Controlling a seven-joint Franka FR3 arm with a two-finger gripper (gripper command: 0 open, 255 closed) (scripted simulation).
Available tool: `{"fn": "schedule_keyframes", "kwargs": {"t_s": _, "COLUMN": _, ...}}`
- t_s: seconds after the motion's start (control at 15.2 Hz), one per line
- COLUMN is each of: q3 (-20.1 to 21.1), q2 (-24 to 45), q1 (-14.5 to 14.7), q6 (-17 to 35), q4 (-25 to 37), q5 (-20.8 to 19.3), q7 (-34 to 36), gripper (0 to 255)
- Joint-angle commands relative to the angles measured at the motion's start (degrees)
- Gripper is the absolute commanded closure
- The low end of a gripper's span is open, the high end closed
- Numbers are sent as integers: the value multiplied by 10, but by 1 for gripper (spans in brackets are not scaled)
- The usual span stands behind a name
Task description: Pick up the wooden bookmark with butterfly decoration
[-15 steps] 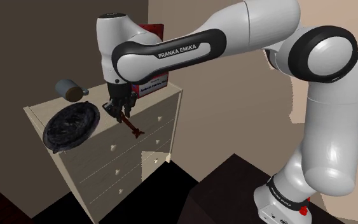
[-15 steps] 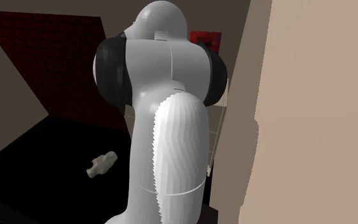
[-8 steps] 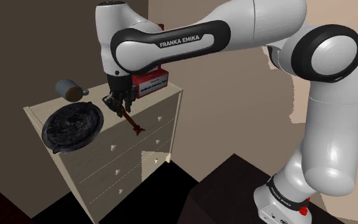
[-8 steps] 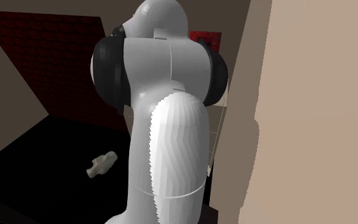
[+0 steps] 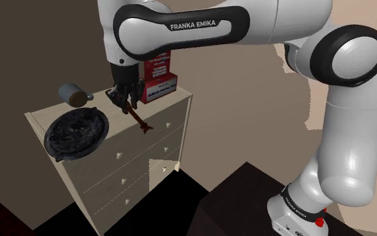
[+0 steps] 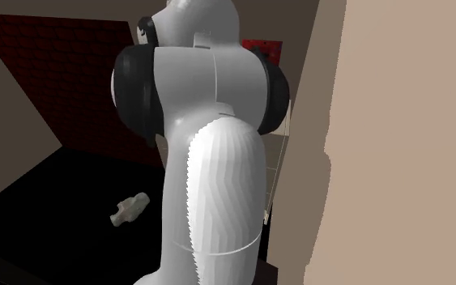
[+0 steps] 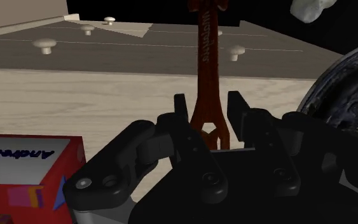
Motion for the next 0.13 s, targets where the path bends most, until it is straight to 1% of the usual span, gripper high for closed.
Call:
{"fn": "schedule_keyframes", "kwargs": {"t_s": 0.0, "q3": 0, "q2": 0, "q1": 2, "q6": -11, "q4": 11, "q5": 0, "q7": 0, "gripper": 255}}
{"fn": "schedule_keyframes", "kwargs": {"t_s": 0.07, "q3": 0, "q2": 1, "q1": 2, "q6": -11, "q4": 11, "q5": 0, "q7": 0, "gripper": 255}}
